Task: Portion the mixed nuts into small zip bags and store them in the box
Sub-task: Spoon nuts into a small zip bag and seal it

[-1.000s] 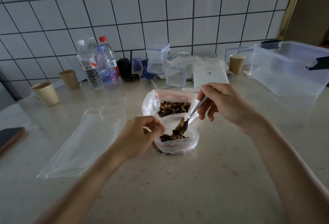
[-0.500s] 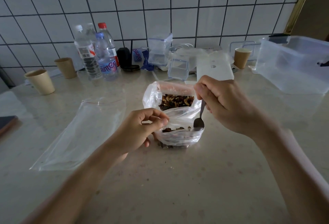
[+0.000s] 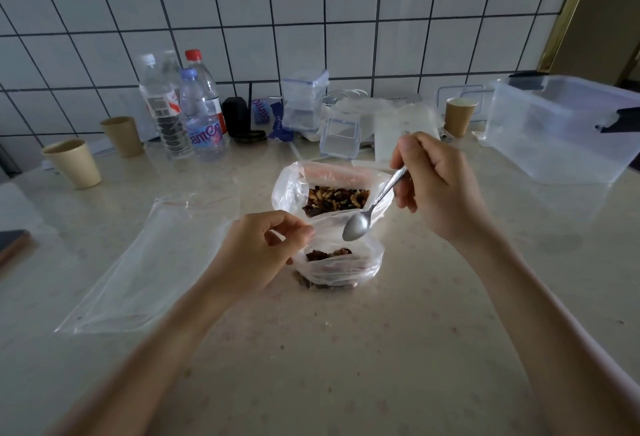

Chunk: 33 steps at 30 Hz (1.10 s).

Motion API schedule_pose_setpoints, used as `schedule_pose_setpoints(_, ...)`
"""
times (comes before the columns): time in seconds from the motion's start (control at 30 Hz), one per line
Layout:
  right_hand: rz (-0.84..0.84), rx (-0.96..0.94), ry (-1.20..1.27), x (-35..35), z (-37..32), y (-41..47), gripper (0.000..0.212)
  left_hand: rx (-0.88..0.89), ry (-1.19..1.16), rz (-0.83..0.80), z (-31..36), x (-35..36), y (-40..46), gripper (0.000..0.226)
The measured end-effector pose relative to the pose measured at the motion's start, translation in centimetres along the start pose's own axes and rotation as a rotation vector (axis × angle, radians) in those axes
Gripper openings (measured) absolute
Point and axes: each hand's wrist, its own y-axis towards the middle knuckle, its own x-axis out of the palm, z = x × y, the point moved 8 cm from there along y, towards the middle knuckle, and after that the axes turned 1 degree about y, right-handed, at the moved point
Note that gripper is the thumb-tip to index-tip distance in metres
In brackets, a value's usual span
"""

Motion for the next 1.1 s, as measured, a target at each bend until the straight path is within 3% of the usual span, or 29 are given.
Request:
schedule_pose_setpoints(0.17, 0.1, 0.29, 0.253, -0.2, 3.9, 0.2, 0.037, -0.13, 0.001, 0.08, -1.3, -1.5, 0.6, 0.014)
schedule_pose_setpoints(0.33, 0.109, 0.465, 0.311, 0.4, 5.9, -0.3, 0.032, -0.164, 0.011, 0.213, -1.6, -3.3, 1.7, 0.02)
schedule_pose_setpoints(0.57, 0.05, 0.409, 0.183, 1.1, 5.9, -0.4, 0.033, -0.305, 0.186, 0.177, -2.5, -2.1, 5.0, 0.079)
schedule_pose_setpoints(0.63, 0.048, 0.4, 0.175, 1.0, 6.0, -0.4, 0.032, -0.293, 0.198, 0.162, -2.4, -1.2, 5.8, 0.074)
schedule_pose_setpoints(0.8, -0.026, 0.433, 0.155, 1.8, 6.5, -0.5, 0.027, -0.243, 0.25, 0.178, -2.9, 0.1, 6.4, 0.024)
schedule_pose_setpoints(0.97, -0.128, 0.474, 0.147, 3.5, 7.4, -1.0, 0.017, -0.238, 0.213, 0.149, -3.4, 0.3, 6.2, 0.02)
schedule_pose_setpoints(1.1, -0.071, 0.479, 0.157, 3.7, 7.8, -1.2, 0.02, -0.216, 0.127, 0.117, -3.3, 0.5, 6.0, 0.018)
